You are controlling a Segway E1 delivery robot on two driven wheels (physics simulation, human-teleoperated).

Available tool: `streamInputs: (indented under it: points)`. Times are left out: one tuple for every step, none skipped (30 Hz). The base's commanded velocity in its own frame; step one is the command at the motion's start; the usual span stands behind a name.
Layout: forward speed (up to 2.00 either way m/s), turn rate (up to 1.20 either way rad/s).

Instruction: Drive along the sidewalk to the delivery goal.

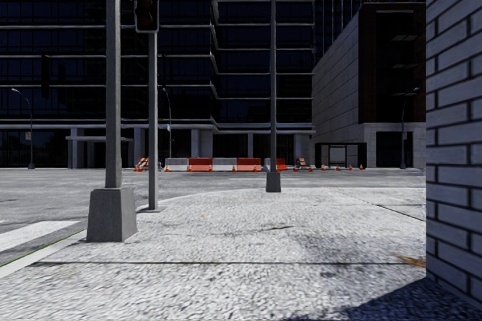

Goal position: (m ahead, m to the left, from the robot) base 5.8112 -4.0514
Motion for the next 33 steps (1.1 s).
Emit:
streamInputs:
  points:
    - [2.0,-0.26]
    - [2.0,-0.29]
    - [2.0,-0.3]
    - [2.0,-0.31]
    - [2.0,-0.31]
    - [2.0,-0.32]
    - [2.0,-0.36]
    - [2.0,-0.4]
    - [2.0,-0.4]
    - [2.0,-0.41]
    - [2.0,-0.41]
    - [2.0,-0.41]
    - [2.0,-0.41]
    - [2.0,-0.42]
    - [2.0,-0.42]
    - [2.0,-0.43]
    - [2.0,-0.43]
    - [2.0,-0.46]
    - [2.0,-0.51]
    - [2.0,-0.53]
    - [2.0,-0.53]
    - [2.0,-0.53]
    - [2.0,-0.53]
    - [2.0,-0.53]
    - [2.0,-0.53]
    - [2.0,-0.54]
    - [2.0,-0.56]
    - [2.0,-0.58]
    - [2.0,-0.58]
    - [2.0,-0.6]
    - [2.0,-0.61]
    - [1.98,-0.61]
    - [1.93,-0.62]
